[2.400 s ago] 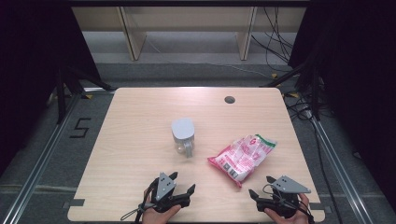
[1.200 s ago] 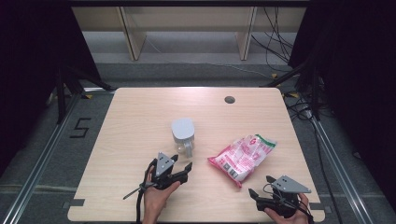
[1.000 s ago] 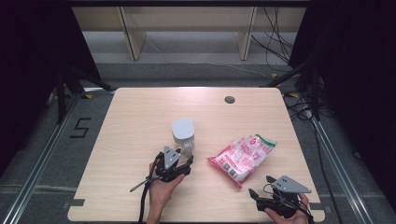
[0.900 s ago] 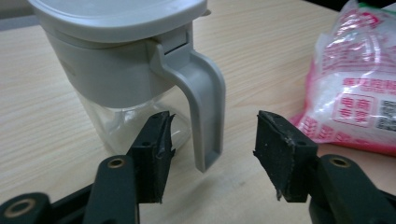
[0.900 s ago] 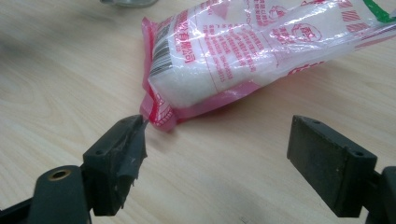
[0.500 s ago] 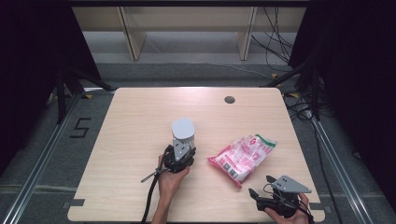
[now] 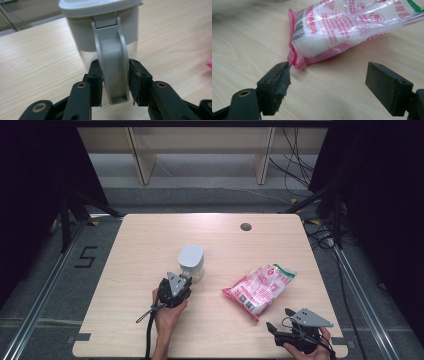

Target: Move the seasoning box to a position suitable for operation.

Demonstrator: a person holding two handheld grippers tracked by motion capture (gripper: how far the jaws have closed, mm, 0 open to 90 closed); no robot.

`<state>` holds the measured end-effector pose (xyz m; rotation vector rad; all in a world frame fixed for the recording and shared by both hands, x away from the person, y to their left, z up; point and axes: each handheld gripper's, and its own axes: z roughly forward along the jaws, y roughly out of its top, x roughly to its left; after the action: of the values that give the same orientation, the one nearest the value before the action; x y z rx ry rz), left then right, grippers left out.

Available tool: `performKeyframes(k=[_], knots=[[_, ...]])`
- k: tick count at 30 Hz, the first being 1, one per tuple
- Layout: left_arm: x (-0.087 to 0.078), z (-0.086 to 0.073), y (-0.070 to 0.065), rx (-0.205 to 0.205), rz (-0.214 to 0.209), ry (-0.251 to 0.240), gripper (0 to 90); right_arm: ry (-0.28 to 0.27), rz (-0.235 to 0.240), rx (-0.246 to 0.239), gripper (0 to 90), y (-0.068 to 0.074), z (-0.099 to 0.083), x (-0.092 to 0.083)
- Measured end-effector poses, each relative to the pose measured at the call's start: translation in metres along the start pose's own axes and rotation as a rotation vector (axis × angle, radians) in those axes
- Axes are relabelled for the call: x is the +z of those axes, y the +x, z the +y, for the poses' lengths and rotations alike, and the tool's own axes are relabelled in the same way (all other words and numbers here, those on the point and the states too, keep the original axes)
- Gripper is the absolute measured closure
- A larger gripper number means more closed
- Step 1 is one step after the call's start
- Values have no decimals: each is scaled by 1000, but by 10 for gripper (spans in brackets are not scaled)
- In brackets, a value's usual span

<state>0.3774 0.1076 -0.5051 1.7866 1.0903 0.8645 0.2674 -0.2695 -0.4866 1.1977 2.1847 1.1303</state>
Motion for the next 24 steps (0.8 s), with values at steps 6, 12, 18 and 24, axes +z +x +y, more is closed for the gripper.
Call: performKeyframes(k=[6,12,18,24], knots=[[7,1,13,-16,47,0,652,-3,0,-7,207,-1,0,0],[13,0,18,-76,70,24,656,-1,1,-5,207,0,0,0],[16,-2,32,-107,139,30,677,4,5,-19,212,-1,-1,0],[15,-4,38,-116,141,16,698,-2,1,-31,213,0,0,0]])
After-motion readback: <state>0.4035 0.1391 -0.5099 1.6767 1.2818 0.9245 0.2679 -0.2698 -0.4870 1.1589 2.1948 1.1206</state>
